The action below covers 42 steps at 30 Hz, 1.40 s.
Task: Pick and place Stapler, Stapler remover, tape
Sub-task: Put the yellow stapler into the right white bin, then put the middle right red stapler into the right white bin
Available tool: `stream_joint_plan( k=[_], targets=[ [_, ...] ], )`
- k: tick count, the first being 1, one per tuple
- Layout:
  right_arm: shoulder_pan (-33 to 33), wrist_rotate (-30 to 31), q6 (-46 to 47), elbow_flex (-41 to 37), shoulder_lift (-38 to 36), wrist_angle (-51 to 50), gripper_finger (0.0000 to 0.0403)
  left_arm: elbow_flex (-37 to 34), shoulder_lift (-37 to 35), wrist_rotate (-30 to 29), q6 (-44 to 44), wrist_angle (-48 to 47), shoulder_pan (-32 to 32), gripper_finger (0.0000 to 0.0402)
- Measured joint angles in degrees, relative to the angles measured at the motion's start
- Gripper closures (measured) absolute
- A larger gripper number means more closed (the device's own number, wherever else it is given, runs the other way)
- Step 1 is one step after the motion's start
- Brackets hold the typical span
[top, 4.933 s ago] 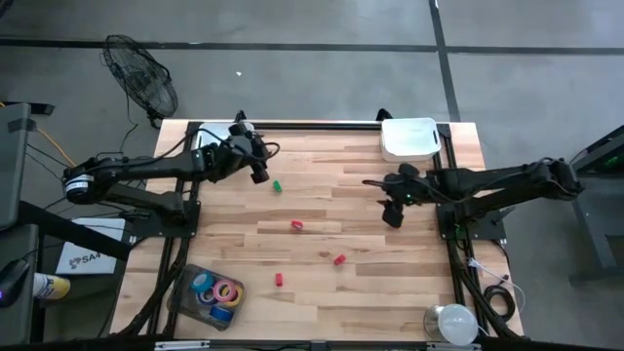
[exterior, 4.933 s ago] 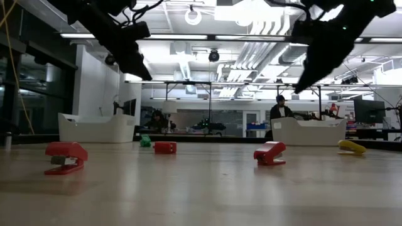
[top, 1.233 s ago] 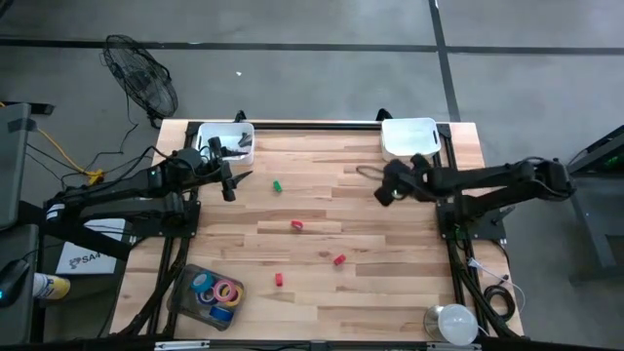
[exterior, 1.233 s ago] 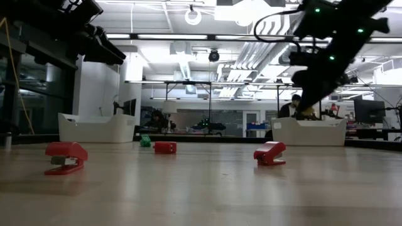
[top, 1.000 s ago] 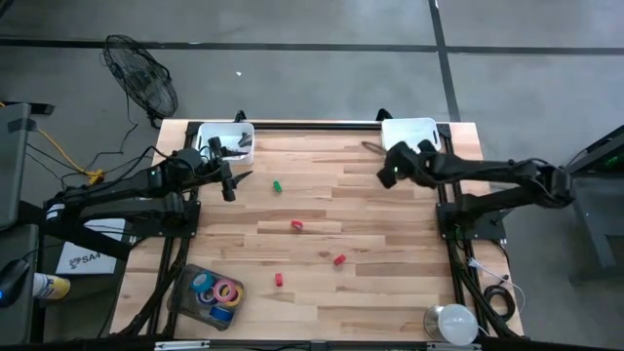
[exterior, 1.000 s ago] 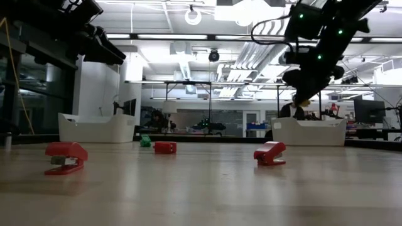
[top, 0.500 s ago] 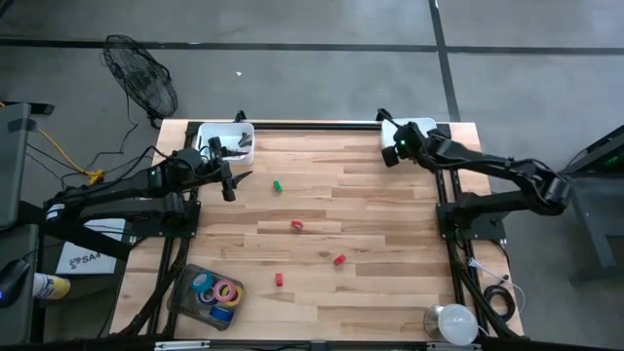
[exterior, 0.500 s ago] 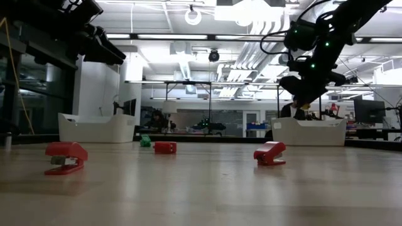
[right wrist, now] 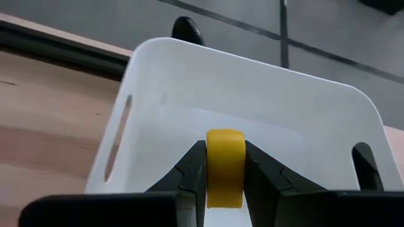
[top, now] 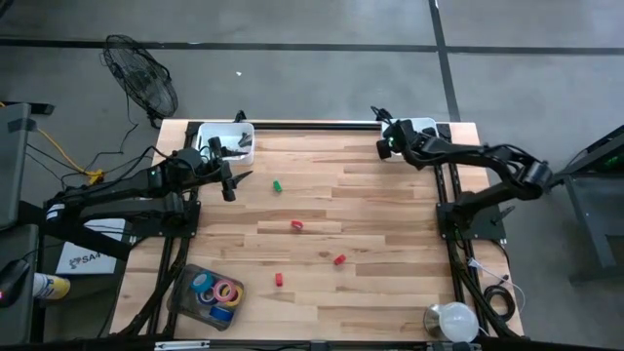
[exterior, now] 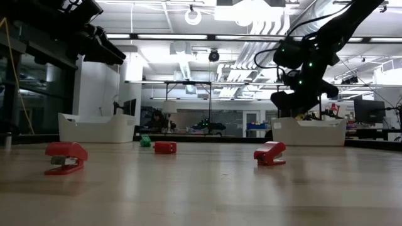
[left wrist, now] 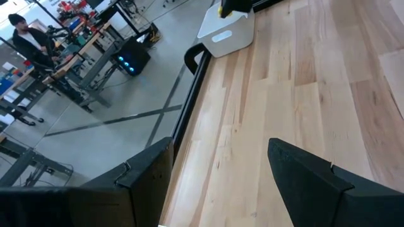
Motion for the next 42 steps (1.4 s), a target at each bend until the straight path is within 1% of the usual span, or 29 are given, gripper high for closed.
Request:
stream_joint_plan(
  k=[3,8,13,16,26,30,33,38,40,42],
  targets=[
    [0.10,1.57,0.46,0.00,1.21,0.41,0.0338,0.00,0.00,0.00,-0.01,0.00,0.00,0.0147],
    [0.09,2.17,0.46,0.00,1.30,0.72,0.0337,0.00,0.00,0.00,0.00,0.00,0.00,0.0147],
    [-0.06,2.10,-0.39,0.00,1.30,1.18,0.0294,0.00,0.01,0.00,0.00,0.00,0.00,0.0147],
    [-0.06,2.17,-0.59,0.00,1.30,1.18,0.0275,0.00,0.00,0.00,-0.02,0.00,0.00,0.0147],
    [-0.04,2.00,-1.23,0.04,1.11,1.33,0.0243,0.00,0.00,0.00,-0.02,0.00,0.00,0.0147],
    [0.11,1.73,-3.20,0.07,-1.18,2.04,0.0239,0.00,0.00,0.00,-0.01,0.00,0.00,0.0147],
    [0.12,-1.30,-5.25,0.10,-4.16,2.03,0.0239,0.00,0.00,0.00,-0.02,0.00,0.00,0.0147],
    [0.78,-13.12,-8.33,0.11,-9.46,2.11,0.0238,0.00,0.00,0.00,-0.02,0.00,0.00,0.0147],
    [2.18,-17.38,-10.22,0.11,-11.43,2.58,0.0238,0.00,0.00,0.00,-0.02,0.00,0.00,0.0147],
    [4.23,-20.32,-11.16,0.11,-13.21,3.47,0.0238,0.00,0.00,0.00,-0.02,0.00,0.00,0.0147]
  ],
)
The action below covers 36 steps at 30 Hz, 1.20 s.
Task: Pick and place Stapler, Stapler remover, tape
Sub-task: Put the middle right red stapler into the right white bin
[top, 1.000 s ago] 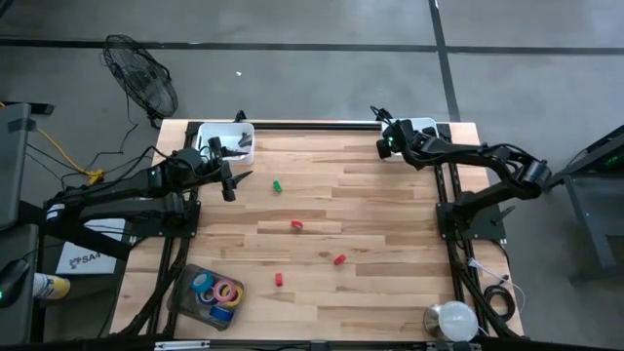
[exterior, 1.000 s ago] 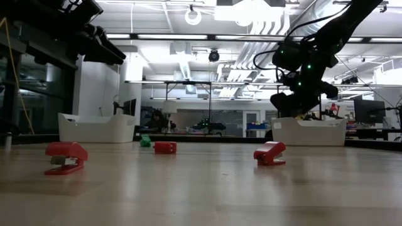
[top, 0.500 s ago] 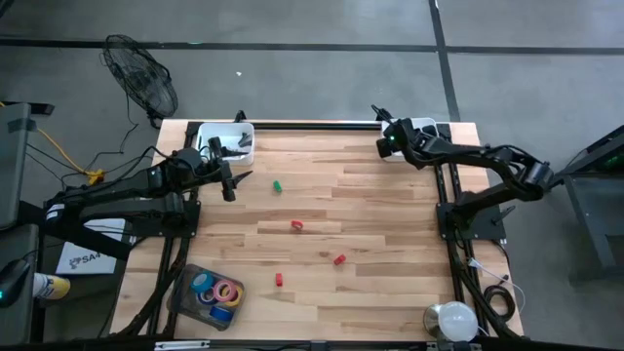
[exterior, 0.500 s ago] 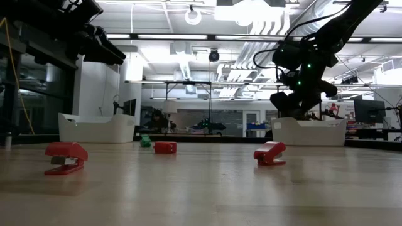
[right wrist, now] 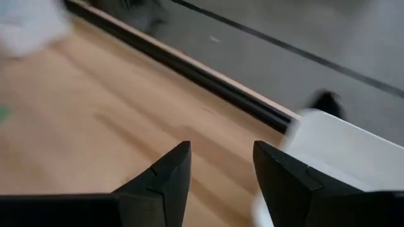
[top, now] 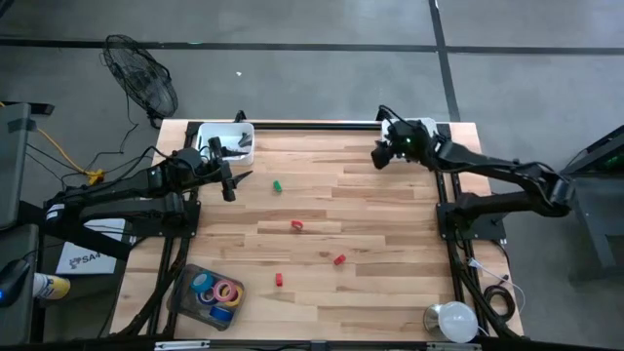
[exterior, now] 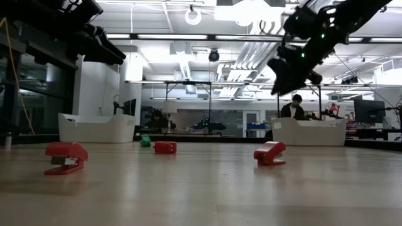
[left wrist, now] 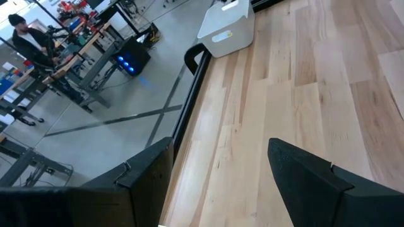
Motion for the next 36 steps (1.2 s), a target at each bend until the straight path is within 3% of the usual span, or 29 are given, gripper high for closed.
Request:
stream_joint_plan(
  k=[10,20,27,36],
  targets=[
    [13.41,-7.90,-6.52,0.02,-4.02,6.65,0.0238,0.02,0.02,0.00,0.01,0.00,0.00,0.0147],
    [26.66,-9.44,-12.05,0.02,-2.97,11.69,0.0238,0.02,0.02,0.00,0.01,-0.01,0.00,0.0147],
    [33.52,-9.44,-12.99,0.02,0.39,12.72,0.0234,0.02,0.02,0.00,0.01,-0.01,0.00,0.0147],
    [40.20,-9.88,-18.29,0.02,10.87,18.60,0.0221,0.02,0.01,0.00,0.01,-0.02,0.00,0.0147]
  ],
)
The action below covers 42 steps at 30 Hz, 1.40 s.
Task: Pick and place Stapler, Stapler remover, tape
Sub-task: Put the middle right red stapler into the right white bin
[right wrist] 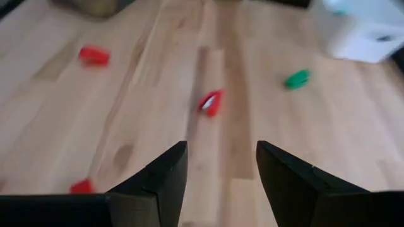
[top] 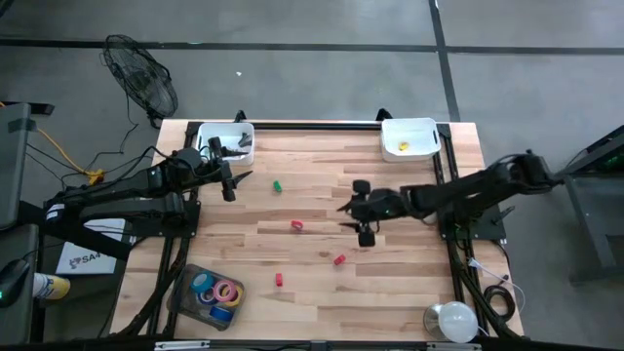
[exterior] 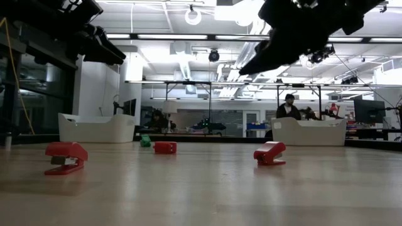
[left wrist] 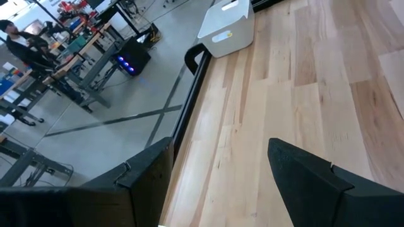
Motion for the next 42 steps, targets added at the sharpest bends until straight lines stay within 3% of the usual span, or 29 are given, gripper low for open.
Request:
stream_joint_plan(
  k=[8,18,42],
  targets=[
    [5.35,-3.66,-1.59,-0.02,8.72,1.23,0.0221,0.00,0.02,0.00,-0.01,0.00,0.00,0.0147],
    [11.85,-4.32,-3.29,-0.02,13.27,3.93,0.0222,0.00,0.00,0.00,0.00,0.02,0.00,0.0147],
    [12.44,-7.08,-8.69,-0.02,21.60,7.45,0.0222,0.00,0.01,0.00,0.01,0.01,0.00,0.0147]
  ],
)
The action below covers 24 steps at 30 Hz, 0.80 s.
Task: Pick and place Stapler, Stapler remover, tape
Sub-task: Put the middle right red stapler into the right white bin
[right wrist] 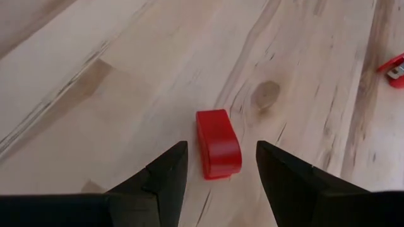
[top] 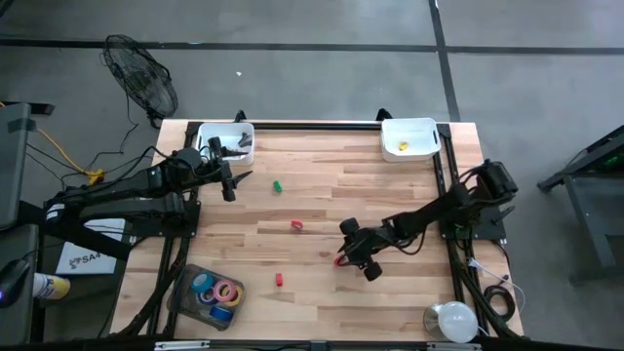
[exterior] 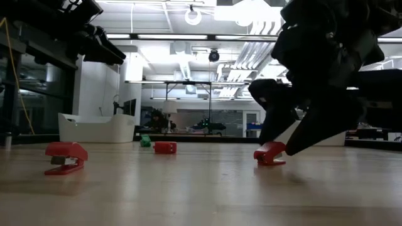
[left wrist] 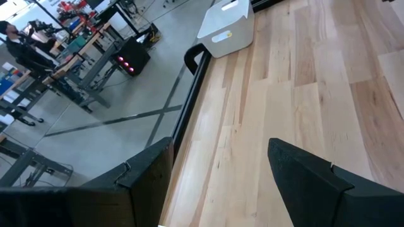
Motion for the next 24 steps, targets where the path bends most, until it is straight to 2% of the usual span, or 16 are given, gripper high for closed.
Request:
stream_joint_plan(
  k=[13,24],
  targets=[
    [-0.07,-0.21,3.04,-0.02,3.67,4.23,0.0228,0.00,-0.01,0.00,0.00,-0.01,0.00,0.0147],
    [-0.04,-1.92,5.94,-0.02,3.75,4.24,0.0329,0.00,0.01,-0.01,0.00,-0.01,0.00,0.0147]
  ],
)
